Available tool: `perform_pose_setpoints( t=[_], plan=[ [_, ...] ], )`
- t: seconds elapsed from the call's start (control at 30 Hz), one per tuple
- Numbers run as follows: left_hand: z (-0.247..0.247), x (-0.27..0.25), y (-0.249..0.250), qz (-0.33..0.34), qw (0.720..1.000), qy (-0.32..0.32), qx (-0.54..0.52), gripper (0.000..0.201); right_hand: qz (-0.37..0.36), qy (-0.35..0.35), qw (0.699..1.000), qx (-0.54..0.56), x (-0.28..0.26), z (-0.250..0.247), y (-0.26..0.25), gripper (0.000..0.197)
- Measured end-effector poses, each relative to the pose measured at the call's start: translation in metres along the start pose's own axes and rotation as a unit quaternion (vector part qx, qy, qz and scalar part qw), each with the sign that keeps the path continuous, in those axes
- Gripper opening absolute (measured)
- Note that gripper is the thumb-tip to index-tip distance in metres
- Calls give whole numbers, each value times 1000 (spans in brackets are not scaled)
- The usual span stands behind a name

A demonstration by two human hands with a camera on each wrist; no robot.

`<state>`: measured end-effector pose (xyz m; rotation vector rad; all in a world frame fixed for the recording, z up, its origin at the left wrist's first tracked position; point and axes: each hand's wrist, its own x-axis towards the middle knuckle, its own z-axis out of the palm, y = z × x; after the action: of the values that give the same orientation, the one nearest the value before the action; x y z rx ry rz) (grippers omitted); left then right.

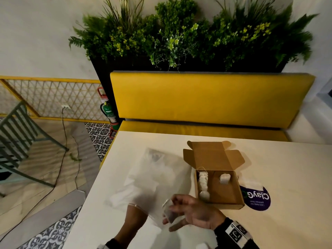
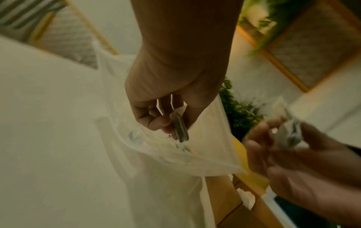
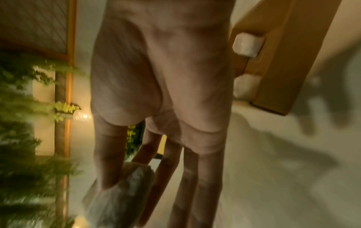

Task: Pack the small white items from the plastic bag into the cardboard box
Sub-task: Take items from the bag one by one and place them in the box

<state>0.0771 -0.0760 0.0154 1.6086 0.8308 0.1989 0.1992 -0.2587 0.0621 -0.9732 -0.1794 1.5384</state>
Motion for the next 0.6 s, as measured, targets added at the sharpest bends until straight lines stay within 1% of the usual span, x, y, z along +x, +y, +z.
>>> perform_pose_setpoints(
  t=[0.03,0.07,0.1,0.13,0.23,0.27,0.33,0.4,0.47,0.53,0.6],
  plan=[
    [5,-1,8,20,999,-14,23,17,14,-18,999,-24,7,4,3,14],
    [7,-7,23,15,999,-31,35,23,24,-24,998,-44,14,7,5,13],
    [7,-9,26,-13,997,-57,54,29,25,-26,998,-56,19,8,6,12],
    [5,-10,28,-43,993,-67,82,31,23,-21,998,-59,23,7,6,13],
    [-16,-10,22,-107,982,-64,141,12,12,16,998,-62,27,1,1,20],
    [-25,-10,21,-113,975,-71,176,12,11,27,997,-69,27,1,-2,21],
    [-39,-15,25,-95,953,-105,267,12,15,40,995,-88,27,3,-6,19],
    [-49,-19,24,-76,942,-122,302,25,19,53,992,-109,30,6,-6,19],
    [-60,-24,27,-83,935,-127,319,28,9,76,989,-129,35,9,-4,21],
    [-75,-26,31,-89,937,-130,311,25,-9,120,981,-152,38,12,-1,21],
    [-89,-29,42,-82,947,-146,273,20,-31,165,972,-163,39,11,2,18]
  ],
)
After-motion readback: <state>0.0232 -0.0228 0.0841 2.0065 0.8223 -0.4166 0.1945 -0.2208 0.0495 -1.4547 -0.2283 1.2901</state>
